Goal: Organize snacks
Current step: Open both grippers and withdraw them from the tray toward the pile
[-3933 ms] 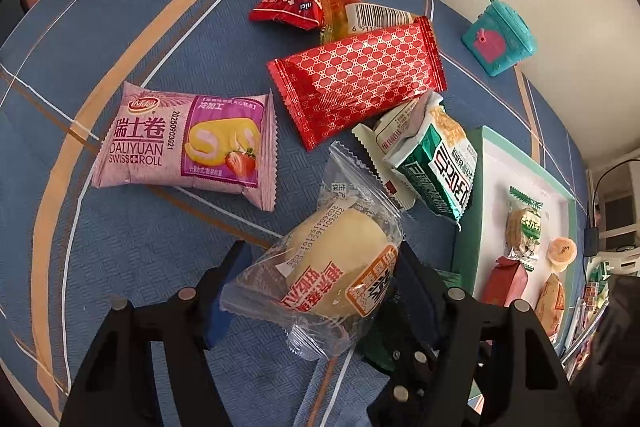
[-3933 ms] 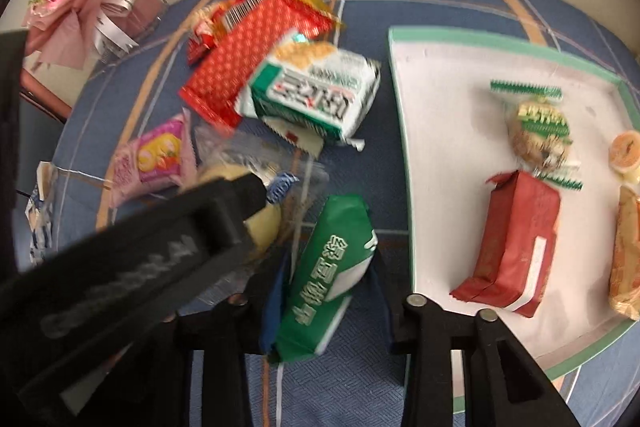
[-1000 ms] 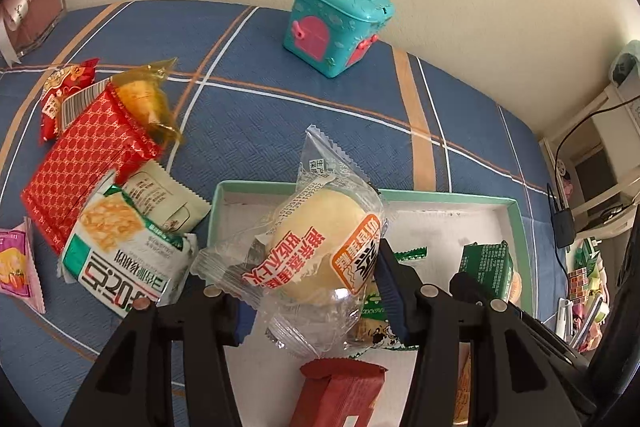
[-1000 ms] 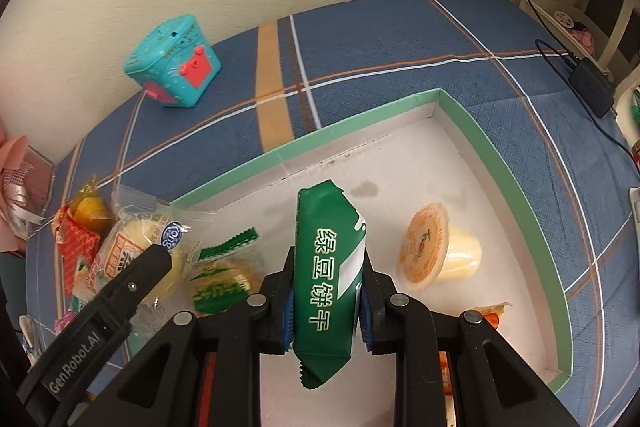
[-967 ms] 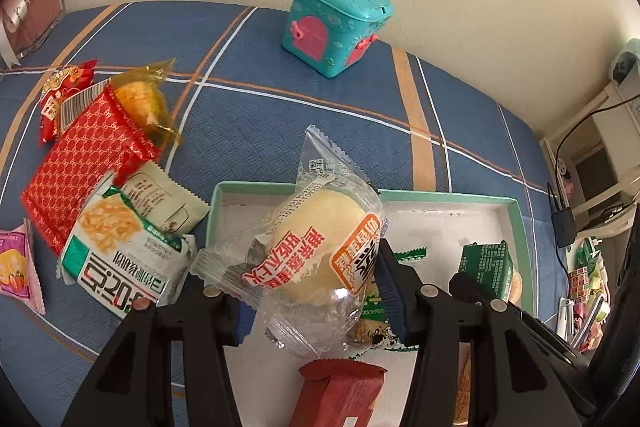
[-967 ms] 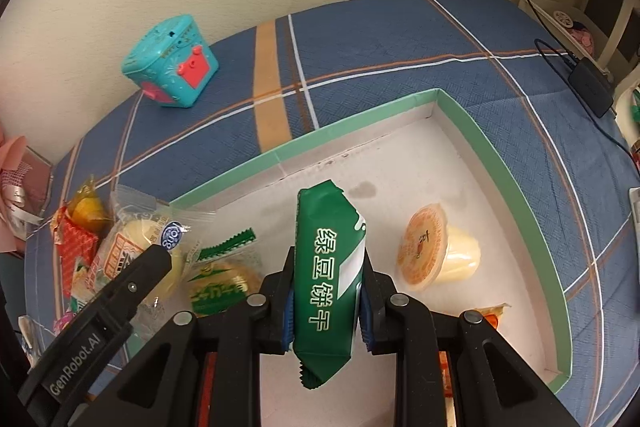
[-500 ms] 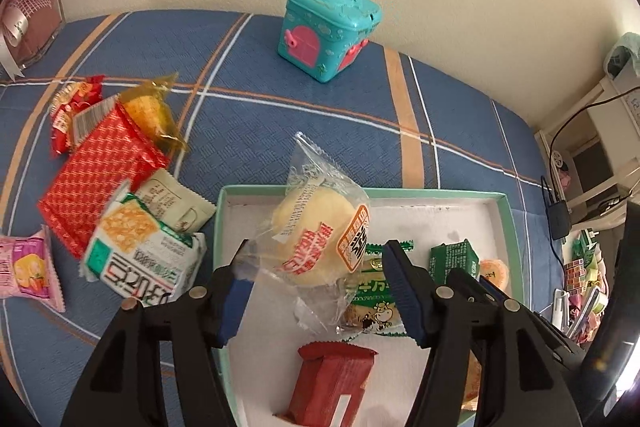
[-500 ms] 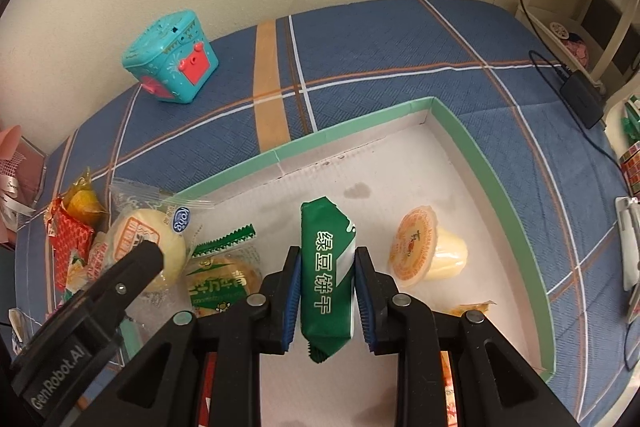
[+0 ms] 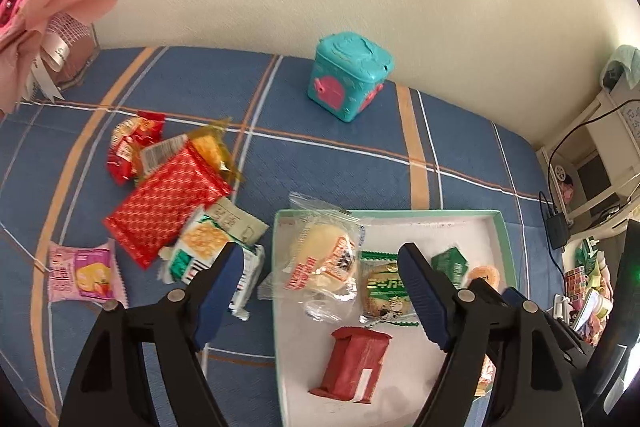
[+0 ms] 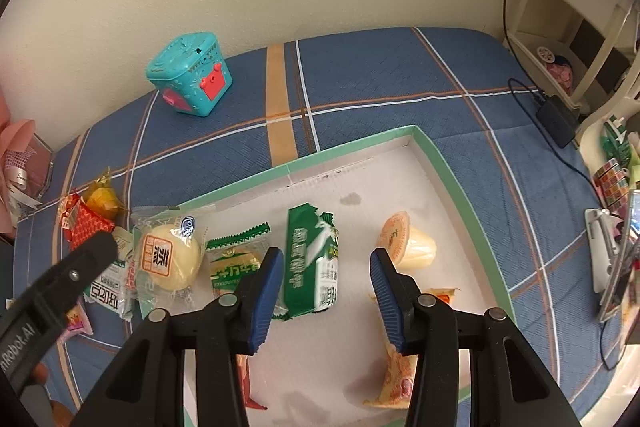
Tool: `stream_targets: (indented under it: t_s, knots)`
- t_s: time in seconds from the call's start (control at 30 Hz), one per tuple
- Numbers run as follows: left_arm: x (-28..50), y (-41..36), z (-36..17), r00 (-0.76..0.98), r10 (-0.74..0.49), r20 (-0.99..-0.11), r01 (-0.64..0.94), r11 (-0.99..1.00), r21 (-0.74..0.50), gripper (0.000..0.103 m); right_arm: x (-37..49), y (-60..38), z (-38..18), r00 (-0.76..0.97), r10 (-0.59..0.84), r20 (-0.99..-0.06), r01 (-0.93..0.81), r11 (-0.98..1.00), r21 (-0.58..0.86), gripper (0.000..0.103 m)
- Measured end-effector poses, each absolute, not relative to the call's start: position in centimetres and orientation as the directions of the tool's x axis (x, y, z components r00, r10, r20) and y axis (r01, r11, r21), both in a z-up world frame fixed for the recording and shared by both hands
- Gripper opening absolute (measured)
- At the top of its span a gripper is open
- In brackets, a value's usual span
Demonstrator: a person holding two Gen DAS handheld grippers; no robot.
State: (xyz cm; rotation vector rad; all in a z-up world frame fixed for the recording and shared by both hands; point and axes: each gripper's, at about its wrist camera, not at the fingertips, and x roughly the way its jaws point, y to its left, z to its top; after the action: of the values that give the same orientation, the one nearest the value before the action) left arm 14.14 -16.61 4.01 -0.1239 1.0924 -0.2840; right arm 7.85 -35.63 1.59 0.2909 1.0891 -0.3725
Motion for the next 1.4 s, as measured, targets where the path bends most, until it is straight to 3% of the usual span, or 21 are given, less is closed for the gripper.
stream_targets:
  t_s: [0.07, 0.1, 0.13, 0.57, 0.73, 1.07, 1.4]
  knots:
    - [13.9, -16.2, 4.2, 0.445, -0.262, -0.856, 0.158, 0.964, -0.213, 0.085, 7.6, -35.5, 1.9, 0.412, -0.157, -0.898, 0.432, 0.901, 0.041, 0.064]
    - [13.8, -16.1, 4.2, 0.45, -0.25, -0.857, 0.153, 0.967, -0.202, 0.095, 7.5, -35.4, 2.1, 0.413, -0.157, -0.897, 0.431, 0.901, 0.041, 0.066]
    - [13.8, -15.8, 4.2, 0.457, -0.235, -0.858, 0.146, 0.971, -0.188, 0.098, 7.4, -35.2, 2.2, 0.414, -0.158, -0.896, 0.429, 0.902, 0.039, 0.069]
    - [12.4, -12.2, 5.0, 0.477, -0.157, -0.865, 0.102, 0.987, -0.123, 0.099, 6.1, -33.5, 2.4, 0.42, -0.163, -0.893, 0.414, 0.91, 0.029, 0.103]
    - [11.1, -11.0, 5.2, 0.511, -0.095, -0.854, 0.069, 0.995, -0.07, 0.099, 5.3, -32.2, 2.4, 0.431, -0.16, -0.888, 0.384, 0.923, 0.02, 0.103]
    - [7.9, -9.9, 5.4, 0.528, -0.089, -0.845, 0.066, 0.996, -0.064, 0.099, 2.8, -29.3, 2.5, 0.454, -0.131, -0.881, 0.325, 0.945, 0.027, 0.103]
    - [6.6, -6.0, 4.5, 0.482, 0.0, -0.876, -0.009, 1.0, -0.005, 0.099, 1.7, -26.5, 2.4, 0.469, -0.088, -0.879, 0.275, 0.96, 0.051, 0.103]
